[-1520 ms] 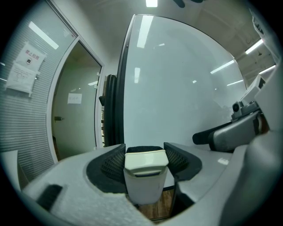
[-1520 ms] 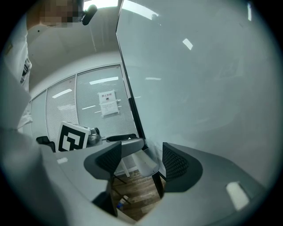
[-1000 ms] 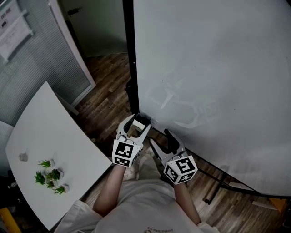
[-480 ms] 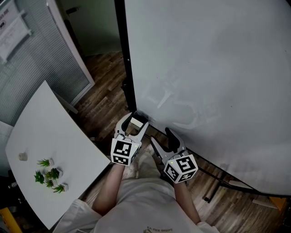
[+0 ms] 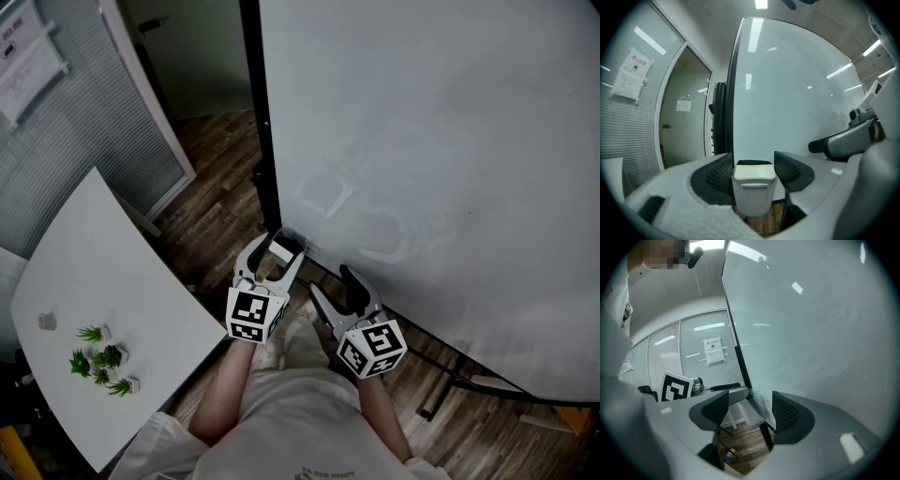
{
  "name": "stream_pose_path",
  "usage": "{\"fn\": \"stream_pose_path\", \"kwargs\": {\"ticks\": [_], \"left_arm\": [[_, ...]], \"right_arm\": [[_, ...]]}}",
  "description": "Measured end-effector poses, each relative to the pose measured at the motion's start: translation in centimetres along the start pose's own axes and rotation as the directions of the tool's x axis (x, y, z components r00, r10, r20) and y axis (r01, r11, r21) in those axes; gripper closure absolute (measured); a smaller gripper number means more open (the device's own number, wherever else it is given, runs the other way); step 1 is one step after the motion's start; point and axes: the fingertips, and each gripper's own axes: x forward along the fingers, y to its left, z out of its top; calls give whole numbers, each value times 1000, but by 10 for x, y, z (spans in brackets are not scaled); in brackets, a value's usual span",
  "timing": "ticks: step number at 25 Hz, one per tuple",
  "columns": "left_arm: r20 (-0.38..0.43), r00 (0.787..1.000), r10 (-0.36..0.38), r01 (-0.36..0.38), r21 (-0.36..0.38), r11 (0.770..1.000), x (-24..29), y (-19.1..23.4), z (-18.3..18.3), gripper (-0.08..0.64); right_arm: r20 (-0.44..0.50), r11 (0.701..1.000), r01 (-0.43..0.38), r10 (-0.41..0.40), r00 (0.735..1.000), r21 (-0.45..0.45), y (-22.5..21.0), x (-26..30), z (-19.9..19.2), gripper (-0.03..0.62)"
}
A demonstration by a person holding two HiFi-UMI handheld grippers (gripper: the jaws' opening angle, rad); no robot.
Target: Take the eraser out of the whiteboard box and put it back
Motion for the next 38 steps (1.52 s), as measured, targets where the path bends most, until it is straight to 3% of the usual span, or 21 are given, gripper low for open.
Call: {"fn": "stream_pose_path", "kwargs": {"ticks": [13, 20, 24, 30, 35, 38], "left_arm": [[111, 991, 69, -72, 27, 997, -37, 2, 35, 357], [168, 979, 118, -114, -31, 993, -59, 9, 51, 414], [193, 970, 145, -137, -54, 989, -72, 14, 61, 475], [167, 971, 170, -163, -54, 985, -83, 16, 54, 553], [144, 976, 162, -158, -36, 987, -82, 11, 51, 560], [139, 979, 151, -149, -26, 988, -79, 6, 51, 560]], "right_arm": [[64, 998, 44, -41, 997, -46, 6, -16, 18, 328], [97, 996, 42, -34, 995, -78, 14, -21, 27, 360], [119, 994, 47, -36, 992, -94, 18, -26, 32, 400], [148, 992, 58, -41, 988, -110, 23, -32, 38, 447], [130, 988, 88, -72, 989, -124, 20, -35, 36, 565], [123, 987, 105, -90, 988, -118, 15, -39, 35, 580]]}}
